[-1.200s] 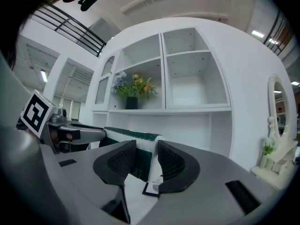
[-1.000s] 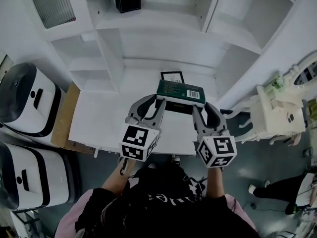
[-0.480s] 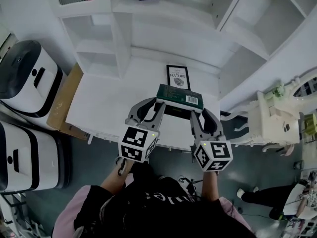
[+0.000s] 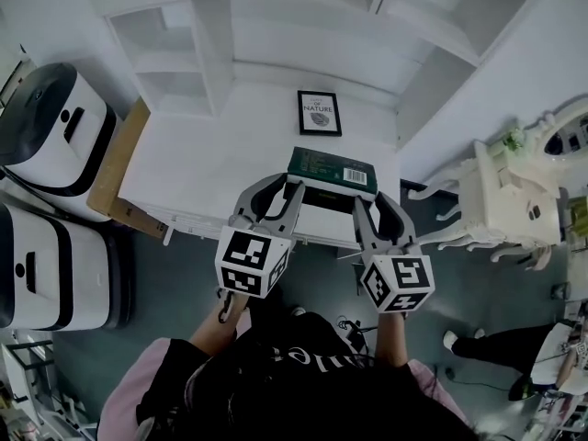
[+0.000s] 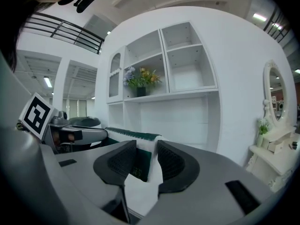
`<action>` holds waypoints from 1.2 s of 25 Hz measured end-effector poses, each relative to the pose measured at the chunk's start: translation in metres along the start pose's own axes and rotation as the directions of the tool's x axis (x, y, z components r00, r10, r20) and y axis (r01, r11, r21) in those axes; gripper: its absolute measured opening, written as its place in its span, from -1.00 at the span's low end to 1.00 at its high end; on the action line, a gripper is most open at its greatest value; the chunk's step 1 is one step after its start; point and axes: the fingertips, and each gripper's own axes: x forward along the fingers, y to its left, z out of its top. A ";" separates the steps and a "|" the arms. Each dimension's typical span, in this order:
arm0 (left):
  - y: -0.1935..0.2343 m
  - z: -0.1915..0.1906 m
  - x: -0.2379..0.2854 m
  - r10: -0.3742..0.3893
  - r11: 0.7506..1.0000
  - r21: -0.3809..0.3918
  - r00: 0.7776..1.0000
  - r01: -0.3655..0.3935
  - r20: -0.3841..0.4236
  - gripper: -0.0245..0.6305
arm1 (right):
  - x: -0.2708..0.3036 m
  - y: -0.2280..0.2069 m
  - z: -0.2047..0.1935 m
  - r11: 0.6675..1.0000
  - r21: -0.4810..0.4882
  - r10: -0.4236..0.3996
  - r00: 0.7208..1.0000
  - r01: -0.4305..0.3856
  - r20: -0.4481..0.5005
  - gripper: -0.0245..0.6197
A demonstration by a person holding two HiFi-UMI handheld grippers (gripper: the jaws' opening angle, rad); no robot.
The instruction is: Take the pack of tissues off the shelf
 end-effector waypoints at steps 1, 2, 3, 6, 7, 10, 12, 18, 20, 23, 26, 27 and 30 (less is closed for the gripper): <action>-0.010 -0.004 -0.005 0.003 1.000 -0.001 1.000 -0.003 -0.005 -0.61 | -0.010 -0.001 -0.004 1.000 0.004 0.003 1.000 -0.003 -0.001 -0.40; -0.019 -0.008 -0.011 0.006 1.000 -0.002 1.000 -0.006 -0.010 -0.61 | -0.021 -0.003 -0.009 1.000 0.007 0.007 1.000 -0.007 -0.001 -0.40; -0.028 -0.011 -0.016 0.010 1.000 -0.003 1.000 -0.010 -0.014 -0.61 | -0.030 -0.004 -0.012 1.000 0.012 0.013 1.000 -0.013 0.000 -0.40; -0.051 -0.017 -0.029 0.028 1.000 -0.004 0.999 -0.029 -0.024 -0.61 | -0.054 -0.007 -0.022 0.999 0.029 0.036 0.999 -0.036 0.005 -0.40; -0.058 -0.019 -0.034 0.036 0.999 -0.003 0.999 -0.036 -0.028 -0.61 | -0.061 -0.008 -0.025 0.998 0.035 0.043 0.999 -0.044 0.005 -0.40; -0.077 -0.025 -0.053 0.060 0.998 0.003 0.998 -0.060 -0.034 -0.61 | -0.084 -0.005 -0.033 0.997 0.044 0.067 0.998 -0.067 0.007 -0.40; -0.092 -0.029 -0.069 0.078 0.997 0.006 0.997 -0.078 -0.029 -0.61 | -0.103 0.000 -0.038 0.996 0.044 0.083 0.996 -0.084 0.016 -0.40; -0.109 -0.035 -0.088 0.111 0.994 0.002 0.994 -0.111 -0.022 -0.61 | -0.123 0.003 -0.045 0.993 0.043 0.109 0.994 -0.109 0.023 -0.40; -0.114 -0.035 -0.093 0.116 0.993 0.003 0.993 -0.116 -0.016 -0.61 | -0.131 0.004 -0.045 0.993 0.041 0.113 0.993 -0.114 0.029 -0.40; -0.117 -0.034 -0.098 0.123 0.992 -0.003 0.992 -0.123 -0.011 -0.61 | -0.135 0.007 -0.044 0.992 0.038 0.117 0.993 -0.119 0.033 -0.40; -0.119 -0.031 -0.101 0.122 0.992 -0.006 0.992 -0.122 -0.003 -0.61 | -0.139 0.008 -0.040 0.992 0.034 0.116 0.992 -0.118 0.039 -0.40; -0.120 -0.029 -0.102 0.122 0.993 -0.005 0.993 -0.122 0.000 -0.61 | -0.140 0.008 -0.039 0.993 0.034 0.116 0.992 -0.117 0.041 -0.40; -0.121 -0.027 -0.105 0.125 0.992 -0.004 0.992 -0.125 0.005 -0.61 | -0.143 0.009 -0.036 0.992 0.030 0.118 0.992 -0.119 0.048 -0.40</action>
